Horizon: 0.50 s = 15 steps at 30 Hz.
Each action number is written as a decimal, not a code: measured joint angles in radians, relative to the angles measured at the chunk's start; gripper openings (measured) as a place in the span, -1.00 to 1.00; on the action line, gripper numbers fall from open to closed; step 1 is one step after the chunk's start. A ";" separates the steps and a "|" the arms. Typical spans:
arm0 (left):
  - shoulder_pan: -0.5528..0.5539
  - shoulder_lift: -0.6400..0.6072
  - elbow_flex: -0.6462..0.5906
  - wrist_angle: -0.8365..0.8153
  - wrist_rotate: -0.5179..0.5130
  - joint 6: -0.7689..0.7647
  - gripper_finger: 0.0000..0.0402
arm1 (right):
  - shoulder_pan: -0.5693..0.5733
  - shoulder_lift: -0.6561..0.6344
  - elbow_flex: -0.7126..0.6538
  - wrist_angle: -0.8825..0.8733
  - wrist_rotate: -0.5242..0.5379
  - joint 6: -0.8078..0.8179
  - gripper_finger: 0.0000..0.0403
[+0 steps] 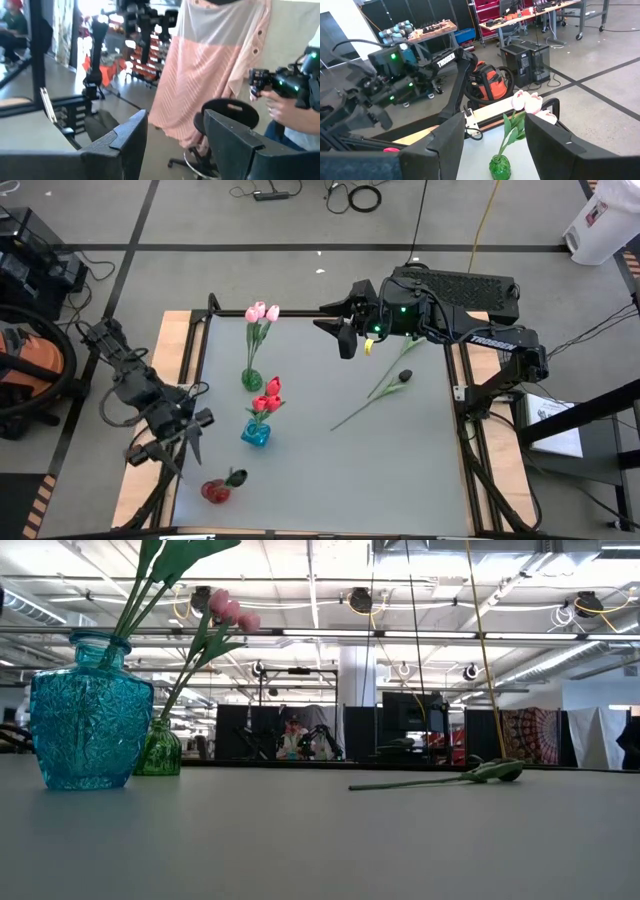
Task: Sort flowers into vase by color
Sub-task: Put the bottom black flower into the red vase
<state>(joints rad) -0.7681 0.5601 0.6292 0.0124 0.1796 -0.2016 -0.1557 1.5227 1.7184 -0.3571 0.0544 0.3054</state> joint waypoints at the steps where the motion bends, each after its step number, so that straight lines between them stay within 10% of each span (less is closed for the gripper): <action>1: 0.000 -0.012 0.000 0.000 -0.008 0.000 0.00 | 0.000 0.000 0.000 0.000 0.000 0.000 -0.01; 15: 0.000 -0.084 0.001 0.000 -0.239 0.005 -0.20 | 0.000 0.000 0.000 0.000 0.000 0.000 -0.01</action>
<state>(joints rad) -0.7681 0.4763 0.6300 0.0124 -0.0590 -0.1967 -0.1557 1.5227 1.7184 -0.3571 0.0544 0.3055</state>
